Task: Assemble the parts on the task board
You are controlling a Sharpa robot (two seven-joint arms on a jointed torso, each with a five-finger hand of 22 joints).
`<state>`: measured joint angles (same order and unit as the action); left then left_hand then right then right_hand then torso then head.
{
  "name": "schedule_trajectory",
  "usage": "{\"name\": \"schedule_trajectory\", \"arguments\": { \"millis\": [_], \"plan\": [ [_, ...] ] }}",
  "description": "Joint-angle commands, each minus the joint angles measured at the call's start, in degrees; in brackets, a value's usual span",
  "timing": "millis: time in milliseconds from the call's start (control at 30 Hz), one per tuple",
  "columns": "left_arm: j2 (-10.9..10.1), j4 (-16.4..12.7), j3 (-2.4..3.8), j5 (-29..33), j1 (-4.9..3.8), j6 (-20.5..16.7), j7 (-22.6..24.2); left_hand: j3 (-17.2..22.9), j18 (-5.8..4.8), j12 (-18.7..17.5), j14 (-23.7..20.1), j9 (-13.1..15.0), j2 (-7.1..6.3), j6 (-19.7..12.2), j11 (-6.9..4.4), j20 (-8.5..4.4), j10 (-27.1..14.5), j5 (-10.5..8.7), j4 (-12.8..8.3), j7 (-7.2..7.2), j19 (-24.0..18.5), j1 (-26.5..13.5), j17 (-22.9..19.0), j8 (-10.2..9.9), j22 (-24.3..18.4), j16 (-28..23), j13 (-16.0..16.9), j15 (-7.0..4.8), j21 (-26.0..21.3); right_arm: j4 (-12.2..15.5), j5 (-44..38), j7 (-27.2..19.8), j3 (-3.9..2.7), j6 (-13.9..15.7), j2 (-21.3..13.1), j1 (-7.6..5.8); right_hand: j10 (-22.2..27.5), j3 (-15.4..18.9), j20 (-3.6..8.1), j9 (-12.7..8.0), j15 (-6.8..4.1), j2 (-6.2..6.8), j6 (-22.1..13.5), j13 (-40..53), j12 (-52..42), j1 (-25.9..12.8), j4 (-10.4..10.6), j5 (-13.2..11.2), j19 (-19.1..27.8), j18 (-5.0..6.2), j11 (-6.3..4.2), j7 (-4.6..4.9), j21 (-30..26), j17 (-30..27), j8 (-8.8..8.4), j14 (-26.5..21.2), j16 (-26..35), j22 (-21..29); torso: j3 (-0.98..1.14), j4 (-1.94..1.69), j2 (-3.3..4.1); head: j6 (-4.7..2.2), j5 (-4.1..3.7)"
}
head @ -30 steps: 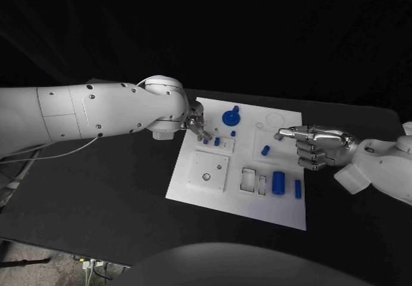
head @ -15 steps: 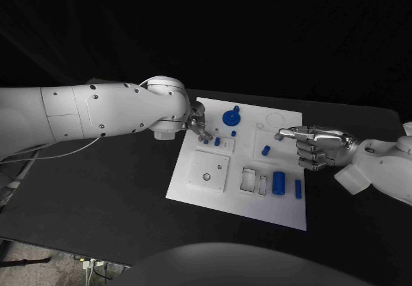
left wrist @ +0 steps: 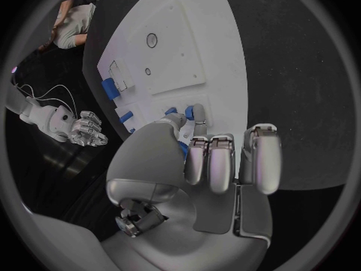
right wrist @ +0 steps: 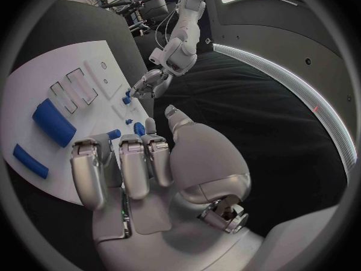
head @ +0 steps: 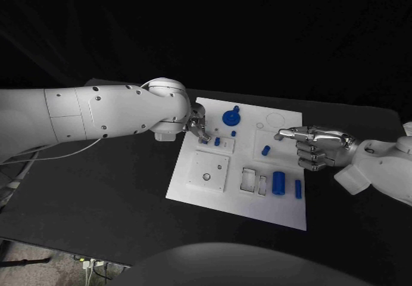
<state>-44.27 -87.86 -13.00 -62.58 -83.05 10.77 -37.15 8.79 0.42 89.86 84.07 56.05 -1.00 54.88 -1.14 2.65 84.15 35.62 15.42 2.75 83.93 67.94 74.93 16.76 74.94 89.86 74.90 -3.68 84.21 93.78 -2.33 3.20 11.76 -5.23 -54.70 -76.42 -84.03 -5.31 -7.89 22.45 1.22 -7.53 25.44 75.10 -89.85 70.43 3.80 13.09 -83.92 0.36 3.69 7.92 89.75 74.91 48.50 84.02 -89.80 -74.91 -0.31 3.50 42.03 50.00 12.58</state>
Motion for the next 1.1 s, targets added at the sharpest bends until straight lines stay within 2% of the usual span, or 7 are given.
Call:
{"name": "schedule_trajectory", "arguments": {
  "millis": [33,200,233,333,400,600,1100],
  "plan": [
    [0.1,0.0,-0.01,0.8,0.08,0.3,1.0,0.8,0.97,0.1,5.9,0.5,-0.19,0.4,-0.20,-0.03,5.9,1.29,-0.3,-0.24,3.2,1.6,15.1,0.7,13.2,0.1,15.1,-0.19,-0.1,0.0,0.1,-0.2,0.01,-1.2,0.1,0.12,-6.0,0.2,0.47,-0.1,-0.33,-0.07,0.3,14.9,-0.1,0.4,-0.3,0.2,-6.1,-0.36,-0.24,-0.10,0.3,15.1,-0.04,6.0,-0.2,-15.1,-0.01,0.03,0.00,0.00,0.05],
    [0.2,0.0,-0.01,1.1,0.10,-0.4,1.3,2.4,0.95,0.1,5.9,1.9,-0.20,0.5,-0.58,-0.34,5.9,1.81,-1.4,-0.65,3.3,4.4,15.1,2.5,13.2,0.1,15.1,-0.52,-0.1,0.0,0.1,-0.2,0.01,-1.3,0.1,0.20,-6.0,0.2,0.47,-0.1,-0.33,-0.07,0.3,14.9,-0.1,0.4,-0.3,0.2,-6.1,-0.36,-0.24,-0.10,0.3,15.1,-0.04,6.0,-0.2,-15.1,-0.04,0.01,0.00,0.00,0.02],
    [0.2,0.1,-0.01,1.1,0.11,-0.5,1.4,3.1,0.95,0.1,5.9,2.5,-0.02,0.4,-0.67,-0.48,5.9,0.40,-1.5,-0.75,3.3,5.1,15.1,3.1,13.3,0.1,15.1,-0.60,-0.1,0.0,0.1,-0.2,0.01,-1.3,0.1,0.21,-6.0,0.2,0.47,-0.1,-0.33,-0.07,0.3,14.9,-0.1,0.4,-0.3,0.2,-6.1,-0.36,-0.24,-0.10,0.3,15.1,-0.04,6.0,-0.2,-15.1,-0.03,0.01,-0.01,0.00,0.03],
    [0.2,0.2,0.00,1.1,0.11,-0.8,1.6,8.3,0.92,0.1,5.9,4.7,0.26,-0.4,-1.06,-0.90,5.9,-11.54,-1.7,-1.11,3.3,7.8,15.1,5.4,13.3,0.1,15.1,-1.02,0.0,-0.1,0.1,-0.2,0.01,-1.3,0.1,0.24,-6.0,0.2,0.47,-0.1,-0.33,-0.07,0.3,14.9,-0.1,0.4,-0.3,0.2,-6.1,-0.36,-0.24,-0.10,0.3,15.1,-0.04,6.0,-0.2,-15.1,-0.03,-0.01,-0.02,0.00,0.02],
    [0.2,0.2,0.00,1.2,0.11,-0.8,1.7,12.4,0.91,0.1,5.9,6.0,-0.65,-0.9,-0.79,-0.92,5.9,-14.48,-1.5,-1.08,3.4,8.5,15.1,7.0,13.3,0.1,15.1,-1.10,0.0,-0.1,0.1,-0.1,0.01,-1.3,0.1,0.25,-6.0,0.2,0.47,-0.1,-0.33,-0.07,0.3,14.9,-0.1,0.4,-0.3,0.2,-6.1,-0.36,-0.24,-0.10,0.3,15.1,-0.04,6.0,-0.2,-15.1,-0.03,-0.02,-0.01,0.00,0.04],
    [0.4,0.3,0.00,1.2,0.11,-1.1,2.0,19.1,0.89,0.1,5.9,8.1,-2.75,-1.6,-0.91,-0.85,5.9,-15.42,-3.0,-0.80,3.4,9.8,15.1,9.8,13.3,0.1,15.1,-0.93,0.1,-0.1,0.1,0.0,0.01,-1.3,0.1,0.28,-6.0,0.1,0.48,-0.1,-0.34,-0.20,0.3,14.9,-0.1,0.5,-0.3,0.3,-6.1,-0.36,-0.24,-0.11,0.3,15.1,-0.02,6.0,-0.2,-15.1,-0.02,-0.02,-0.01,0.00,0.08],
    [1.0,0.6,0.10,3.0,0.11,-2.0,1.9,22.1,0.71,0.1,5.9,8.5,-3.76,-1.4,-0.94,-0.89,5.9,-14.12,-4.5,-0.73,3.9,9.7,15.1,11.1,13.6,0.1,15.1,-1.00,0.9,-0.1,0.1,0.1,0.01,-1.4,0.1,0.29,-6.0,0.2,0.48,-0.2,-0.34,-0.19,0.3,14.9,-0.1,0.5,-0.3,0.3,-6.1,-0.36,-0.24,-0.10,0.3,15.1,-0.02,6.0,-0.2,-15.1,0.01,-0.03,0.00,0.00,0.05]
  ]
}}
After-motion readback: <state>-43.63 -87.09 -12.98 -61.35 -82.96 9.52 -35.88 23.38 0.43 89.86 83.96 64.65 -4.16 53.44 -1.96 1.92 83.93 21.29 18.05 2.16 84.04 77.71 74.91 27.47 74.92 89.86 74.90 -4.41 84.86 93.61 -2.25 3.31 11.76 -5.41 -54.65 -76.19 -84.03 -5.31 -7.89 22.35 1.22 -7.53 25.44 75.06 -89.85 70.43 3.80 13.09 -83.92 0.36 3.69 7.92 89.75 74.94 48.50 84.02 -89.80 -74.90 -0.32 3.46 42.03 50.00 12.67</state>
